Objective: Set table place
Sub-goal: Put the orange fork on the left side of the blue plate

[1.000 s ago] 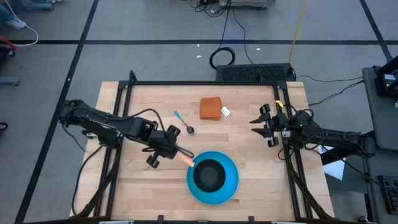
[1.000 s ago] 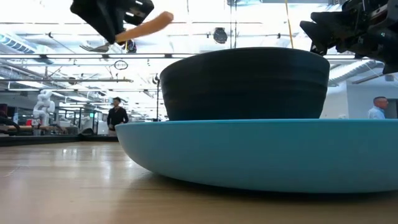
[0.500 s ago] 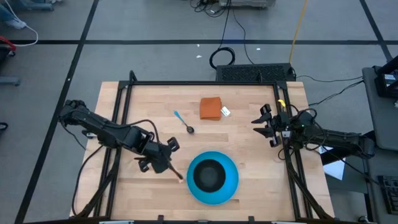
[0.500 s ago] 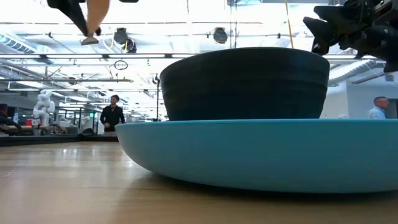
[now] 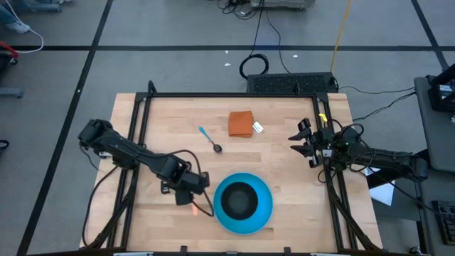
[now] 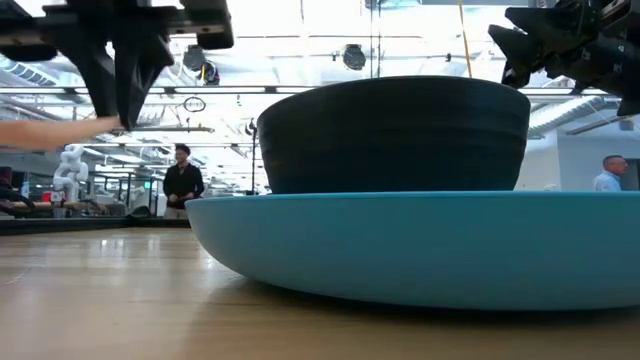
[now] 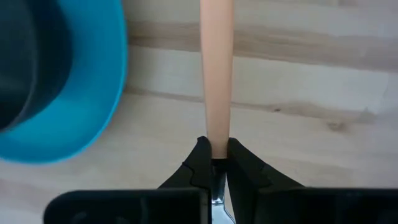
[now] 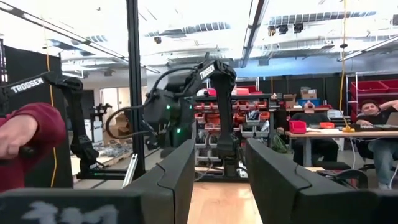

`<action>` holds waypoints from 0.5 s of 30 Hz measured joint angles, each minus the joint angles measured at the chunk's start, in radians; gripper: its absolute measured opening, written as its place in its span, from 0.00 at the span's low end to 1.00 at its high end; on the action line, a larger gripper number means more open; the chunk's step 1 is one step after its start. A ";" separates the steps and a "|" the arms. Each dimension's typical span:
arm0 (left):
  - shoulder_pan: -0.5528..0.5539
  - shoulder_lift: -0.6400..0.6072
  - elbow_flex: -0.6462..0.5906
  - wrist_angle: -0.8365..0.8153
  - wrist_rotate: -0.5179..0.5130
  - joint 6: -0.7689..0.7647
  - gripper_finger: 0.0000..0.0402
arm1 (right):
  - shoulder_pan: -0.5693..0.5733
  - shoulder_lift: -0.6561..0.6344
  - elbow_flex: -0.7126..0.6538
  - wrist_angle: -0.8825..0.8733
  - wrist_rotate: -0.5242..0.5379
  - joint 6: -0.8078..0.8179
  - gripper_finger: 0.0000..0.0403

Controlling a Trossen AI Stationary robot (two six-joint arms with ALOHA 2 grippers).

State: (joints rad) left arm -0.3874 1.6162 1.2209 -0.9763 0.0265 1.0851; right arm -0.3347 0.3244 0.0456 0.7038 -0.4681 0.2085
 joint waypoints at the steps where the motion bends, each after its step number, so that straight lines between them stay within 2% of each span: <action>1: 0.000 0.010 0.000 0.003 0.000 0.026 0.06 | 0.000 0.000 -0.003 0.002 0.001 0.000 0.32; 9: 0.006 0.086 0.000 0.056 0.000 0.174 0.06 | 0.000 0.001 -0.015 -0.006 0.049 0.000 0.32; 15: 0.025 0.110 -0.001 0.098 0.000 0.211 0.06 | 0.000 0.001 -0.016 -0.005 0.048 0.000 0.32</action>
State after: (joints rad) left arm -0.3627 1.7266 1.2201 -0.8780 0.0265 1.2963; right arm -0.3344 0.3256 0.0299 0.6987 -0.4198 0.2089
